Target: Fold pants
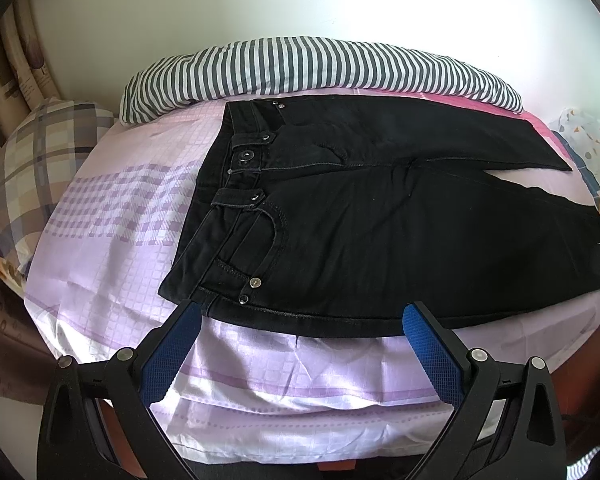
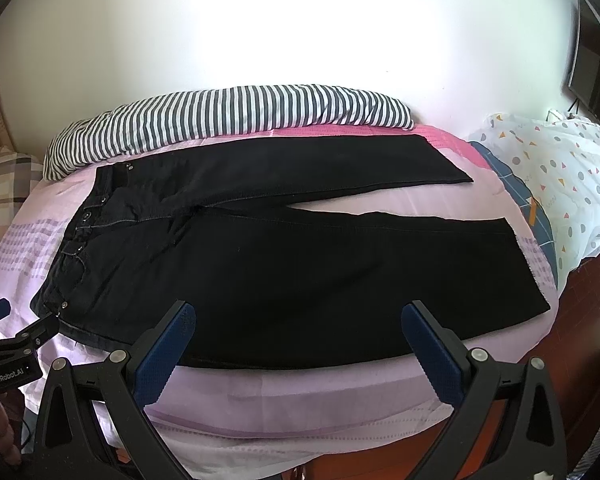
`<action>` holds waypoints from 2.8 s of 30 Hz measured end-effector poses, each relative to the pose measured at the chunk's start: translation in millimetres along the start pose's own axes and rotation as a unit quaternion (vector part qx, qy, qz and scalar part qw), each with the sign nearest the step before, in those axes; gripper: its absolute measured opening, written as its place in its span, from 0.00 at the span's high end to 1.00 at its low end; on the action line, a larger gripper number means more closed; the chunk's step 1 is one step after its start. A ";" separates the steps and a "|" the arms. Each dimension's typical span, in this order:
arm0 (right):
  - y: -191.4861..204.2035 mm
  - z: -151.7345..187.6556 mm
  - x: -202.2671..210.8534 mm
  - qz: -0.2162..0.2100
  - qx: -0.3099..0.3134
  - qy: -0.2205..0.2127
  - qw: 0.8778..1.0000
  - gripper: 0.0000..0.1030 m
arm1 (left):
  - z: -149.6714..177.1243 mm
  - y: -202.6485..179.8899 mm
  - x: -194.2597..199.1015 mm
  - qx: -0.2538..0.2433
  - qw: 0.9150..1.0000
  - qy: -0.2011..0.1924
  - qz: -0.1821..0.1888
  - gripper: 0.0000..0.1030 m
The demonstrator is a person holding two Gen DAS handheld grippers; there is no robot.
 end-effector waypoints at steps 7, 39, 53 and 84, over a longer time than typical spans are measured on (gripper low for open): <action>-1.7 -0.2 -0.2 0.001 -0.005 -0.004 1.000 0.01 | 0.2 0.4 0.9 0.000 1.000 -0.007 0.002 0.02; -14.4 -4.6 -5.4 0.006 -0.023 -0.008 1.000 0.01 | -6.3 -0.7 0.3 -0.008 1.000 -0.018 0.013 0.02; -12.5 -12.7 -14.1 -0.031 -0.005 0.011 0.999 0.01 | -20.9 8.2 -10.5 -0.004 1.000 -0.010 0.028 0.02; 1.4 -117.0 -82.9 -0.077 0.017 0.033 0.996 0.00 | -234.9 144.0 -100.1 -0.041 0.989 -0.024 0.140 0.22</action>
Point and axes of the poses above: each gripper's, at about its wrist camera, not at the fingertips, and x roughly against the way its jaws point, y to its left, z to its underside, the point moved 2 cm from there along -x, roughly the way its jaws point, and after that the axes turned 11 degrees about y, right-handed, at the moved point
